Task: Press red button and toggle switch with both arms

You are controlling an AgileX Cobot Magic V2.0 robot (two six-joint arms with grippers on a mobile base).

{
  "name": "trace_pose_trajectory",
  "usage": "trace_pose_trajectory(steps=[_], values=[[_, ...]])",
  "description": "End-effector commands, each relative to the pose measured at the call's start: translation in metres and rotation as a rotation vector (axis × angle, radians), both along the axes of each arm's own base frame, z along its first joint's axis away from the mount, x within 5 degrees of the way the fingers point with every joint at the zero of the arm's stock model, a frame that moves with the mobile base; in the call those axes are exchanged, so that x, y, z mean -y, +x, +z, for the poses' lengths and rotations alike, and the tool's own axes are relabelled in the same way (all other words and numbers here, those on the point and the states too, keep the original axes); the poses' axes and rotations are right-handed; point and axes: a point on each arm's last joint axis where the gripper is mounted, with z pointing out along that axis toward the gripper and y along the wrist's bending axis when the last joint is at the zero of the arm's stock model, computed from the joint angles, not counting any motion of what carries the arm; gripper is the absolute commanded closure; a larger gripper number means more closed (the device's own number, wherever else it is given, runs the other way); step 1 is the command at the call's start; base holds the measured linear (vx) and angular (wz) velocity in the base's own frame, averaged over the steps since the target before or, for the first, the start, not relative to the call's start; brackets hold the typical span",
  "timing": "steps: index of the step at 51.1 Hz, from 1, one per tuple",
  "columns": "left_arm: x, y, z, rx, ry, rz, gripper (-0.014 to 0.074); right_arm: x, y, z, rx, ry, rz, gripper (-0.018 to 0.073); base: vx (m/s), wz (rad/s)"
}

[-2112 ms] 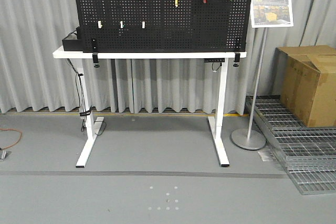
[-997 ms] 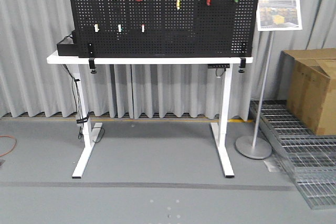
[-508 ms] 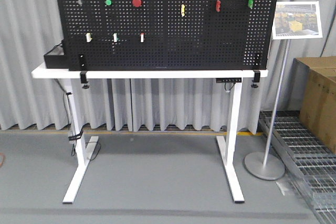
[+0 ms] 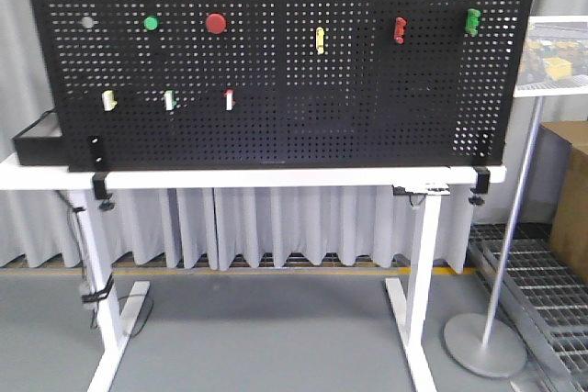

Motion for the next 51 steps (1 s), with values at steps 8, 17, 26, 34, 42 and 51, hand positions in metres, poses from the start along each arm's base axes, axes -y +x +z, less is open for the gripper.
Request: trace_pose_trajectory(steps=[8,17,26,34,42,51], values=[[0.0004,0.0001,-0.0032,0.061,-0.013,-0.005,0.0594,-0.0001,-0.0002,0.0045,0.086,-0.011,-0.001,0.0559,0.5,-0.04],[0.0004,0.0001,-0.0032,0.061,-0.013,-0.005,0.0594,-0.0001,-0.0002,0.0045,0.086,-0.011,-0.001,0.0559,0.47,-0.06],[0.0004,0.0001,-0.0032,0.061,-0.013,-0.005,0.0594,-0.0001,-0.0002,0.0045,0.086,-0.011,-0.001,0.0559,0.45,-0.04],[0.0004,0.0001,-0.0032,0.061,-0.013,-0.005,0.0594,-0.0001,-0.0002,0.0045,0.086,-0.011,-0.001,0.0559,0.41,0.02],[0.0004,0.0001,-0.0032,0.061,-0.013,-0.005,0.0594,-0.0001,-0.0002,0.0045,0.086,-0.011,-0.001,0.0559,0.38,0.03],[0.0004,0.0001,-0.0032,0.061,-0.013,-0.005,0.0594,-0.0001,-0.0002,0.0045,0.086,-0.011,-0.001,0.0559,0.33,0.03]])
